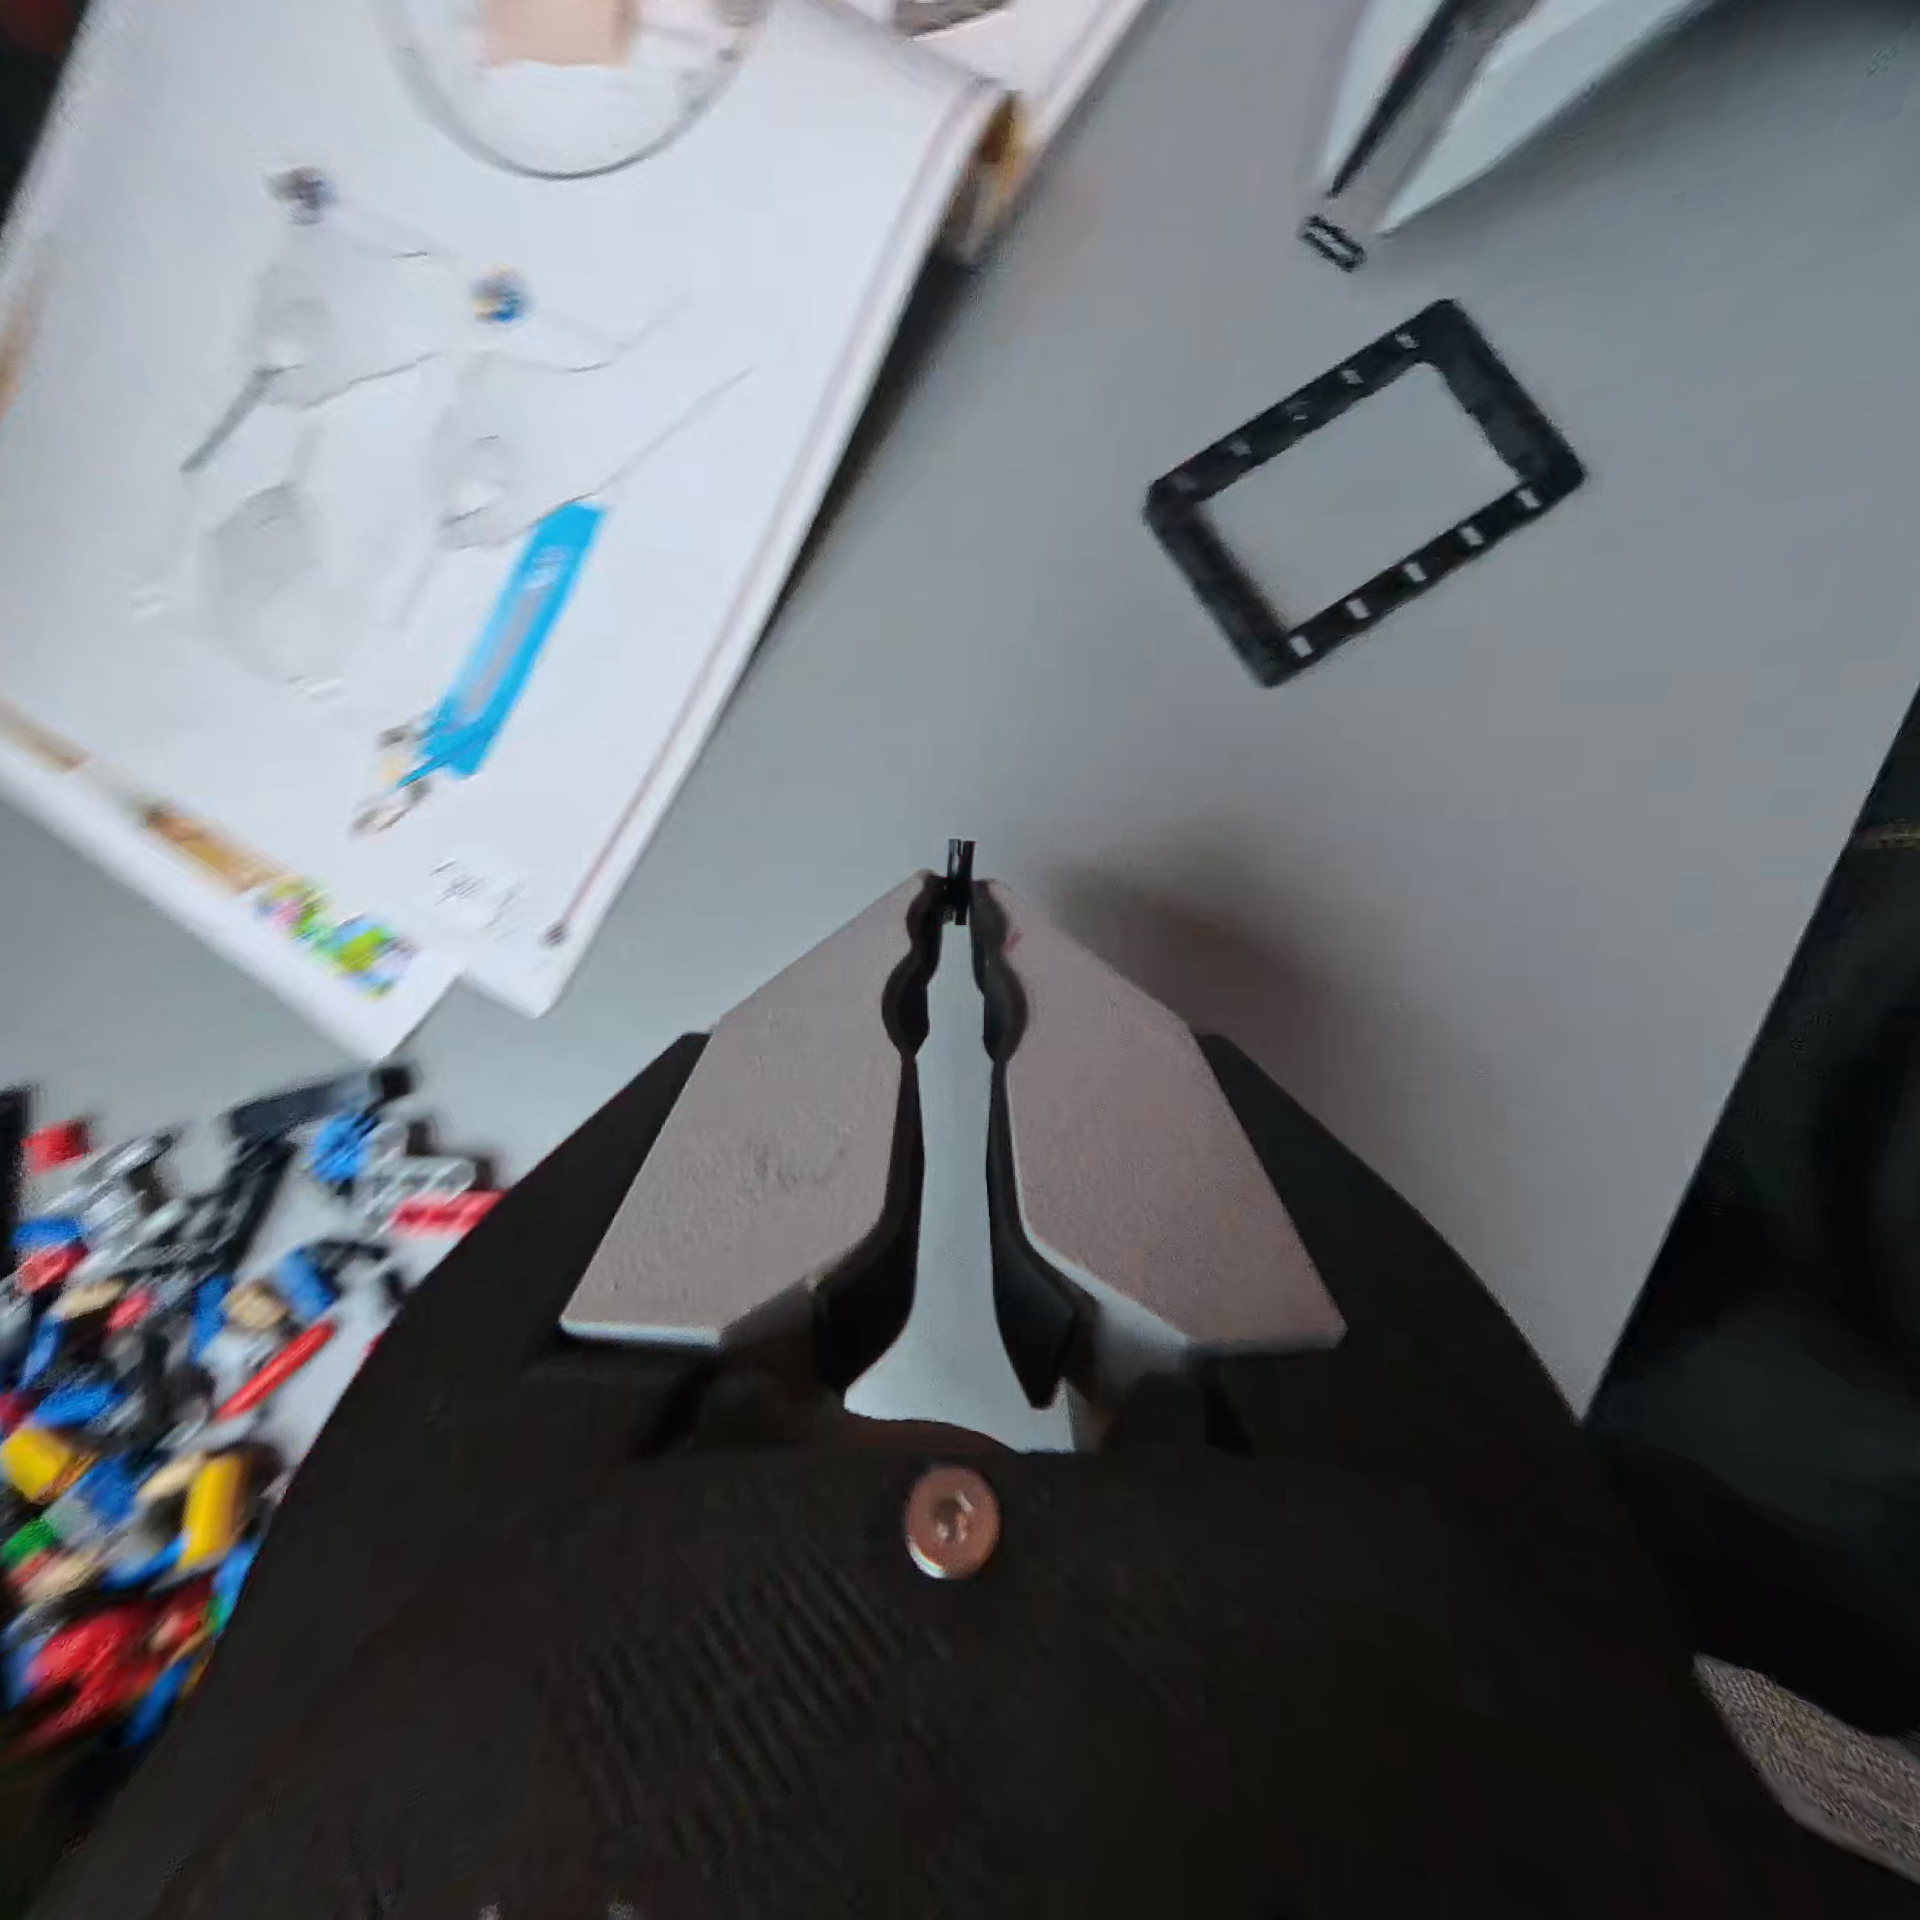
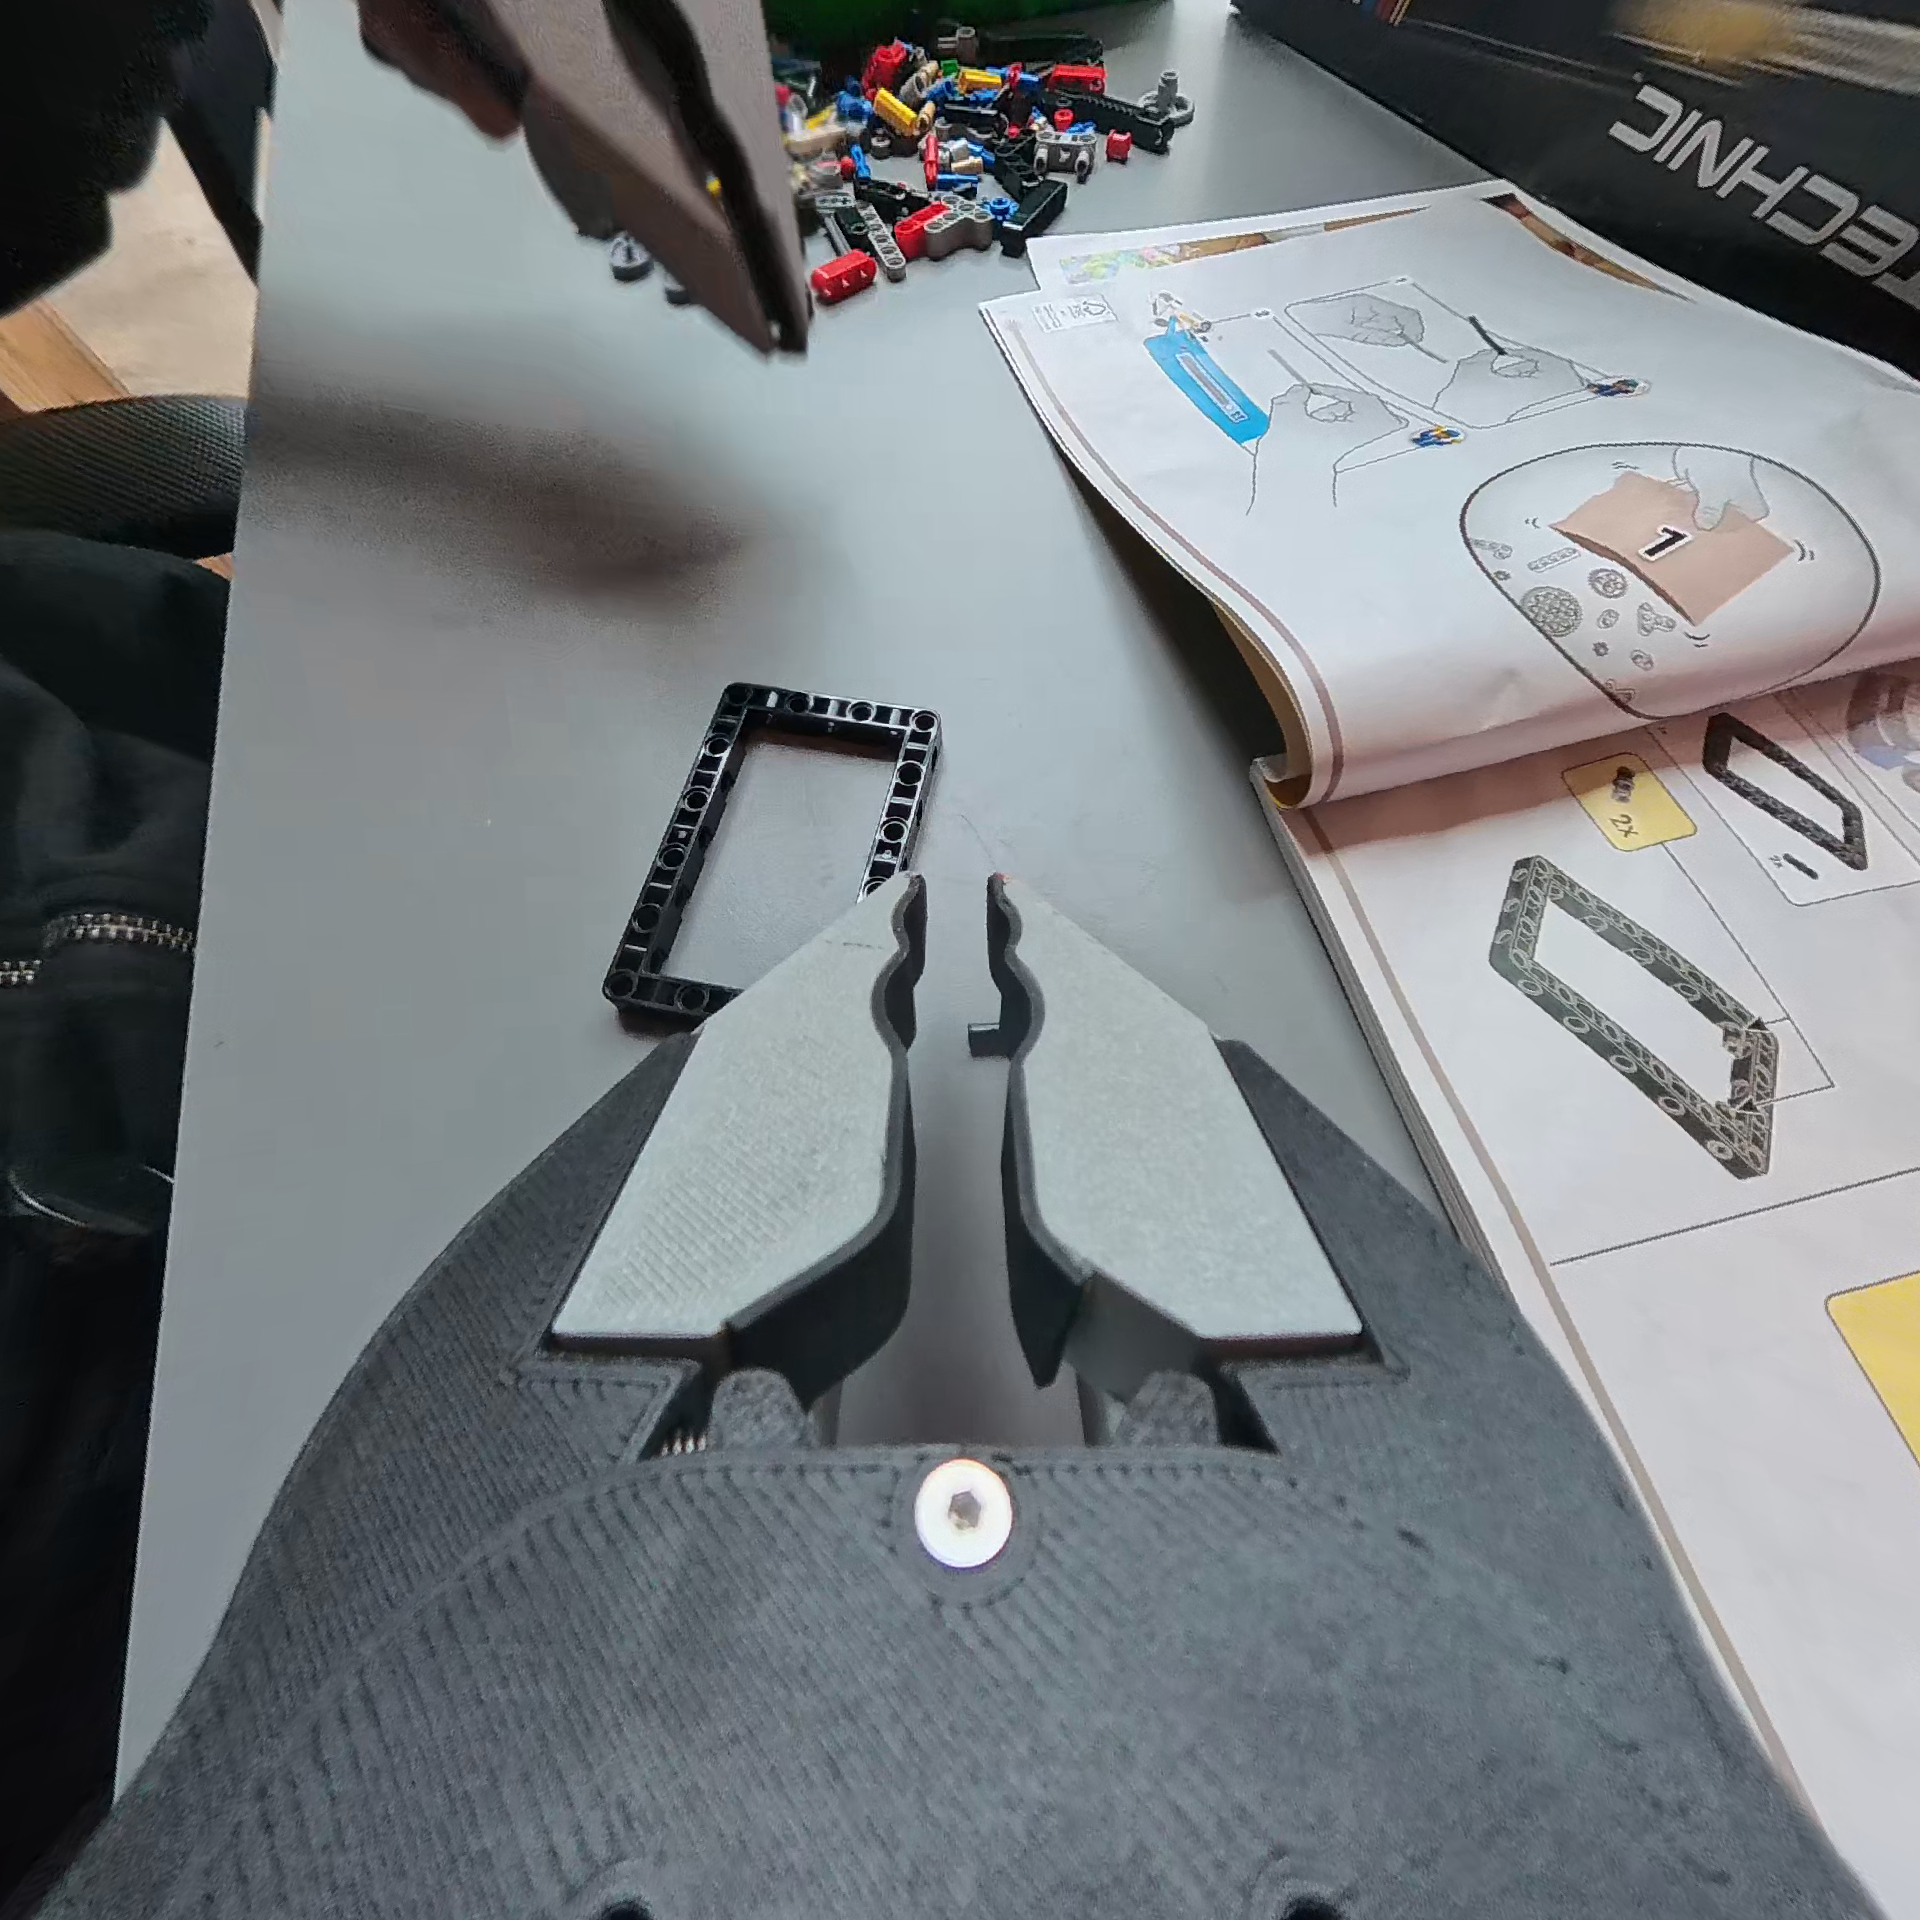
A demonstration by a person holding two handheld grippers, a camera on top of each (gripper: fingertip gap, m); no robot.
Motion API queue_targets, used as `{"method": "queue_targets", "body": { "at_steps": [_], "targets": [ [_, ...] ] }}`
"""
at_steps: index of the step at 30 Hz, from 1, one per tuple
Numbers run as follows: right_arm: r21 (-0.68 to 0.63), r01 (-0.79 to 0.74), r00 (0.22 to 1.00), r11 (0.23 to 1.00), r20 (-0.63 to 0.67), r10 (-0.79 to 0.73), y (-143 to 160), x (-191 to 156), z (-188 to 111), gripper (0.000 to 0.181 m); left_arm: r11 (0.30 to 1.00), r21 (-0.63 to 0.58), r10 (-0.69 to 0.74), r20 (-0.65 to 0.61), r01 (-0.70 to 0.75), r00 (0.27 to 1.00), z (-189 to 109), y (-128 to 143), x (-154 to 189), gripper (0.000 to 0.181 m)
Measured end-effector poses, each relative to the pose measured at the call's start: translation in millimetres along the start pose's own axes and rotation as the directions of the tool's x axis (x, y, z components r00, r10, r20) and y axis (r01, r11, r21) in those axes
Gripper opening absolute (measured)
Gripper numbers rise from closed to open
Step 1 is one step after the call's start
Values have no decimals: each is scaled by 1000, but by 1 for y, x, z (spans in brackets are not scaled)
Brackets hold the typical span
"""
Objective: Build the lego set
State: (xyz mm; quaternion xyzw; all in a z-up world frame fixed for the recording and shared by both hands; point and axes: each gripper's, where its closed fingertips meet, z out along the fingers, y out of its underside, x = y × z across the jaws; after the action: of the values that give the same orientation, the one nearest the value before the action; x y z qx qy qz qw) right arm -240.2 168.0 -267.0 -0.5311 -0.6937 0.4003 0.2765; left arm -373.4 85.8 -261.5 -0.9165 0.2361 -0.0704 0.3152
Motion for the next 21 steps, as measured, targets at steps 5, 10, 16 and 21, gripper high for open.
{"method": "queue_targets", "body": {
  "at_steps": [5, 10, 16, 21],
  "targets": [
    [21, 1, 1000, 1000, -8, -1, -2, 1, -2, 8, 1000, -29, 2, -121, -5, 993, 40, 0, 38, 7],
    [60, -18, 1000, 998, -19, 19, -7, 3, -6, 7, 1000, -10, -23, -143, 22, 989, 42, -3, 41, 22],
    [162, -105, 994, 981, -23, 110, -18, 15, -18, 10, 997, 16, -70, -30, 71, 997, 12, 6, 13, 26],
    [152, -102, 994, 983, -17, 105, -17, 13, -16, 9, 980, 45, -198, 271, 193, 942, -54, 35, -76, 21]
  ]
}}
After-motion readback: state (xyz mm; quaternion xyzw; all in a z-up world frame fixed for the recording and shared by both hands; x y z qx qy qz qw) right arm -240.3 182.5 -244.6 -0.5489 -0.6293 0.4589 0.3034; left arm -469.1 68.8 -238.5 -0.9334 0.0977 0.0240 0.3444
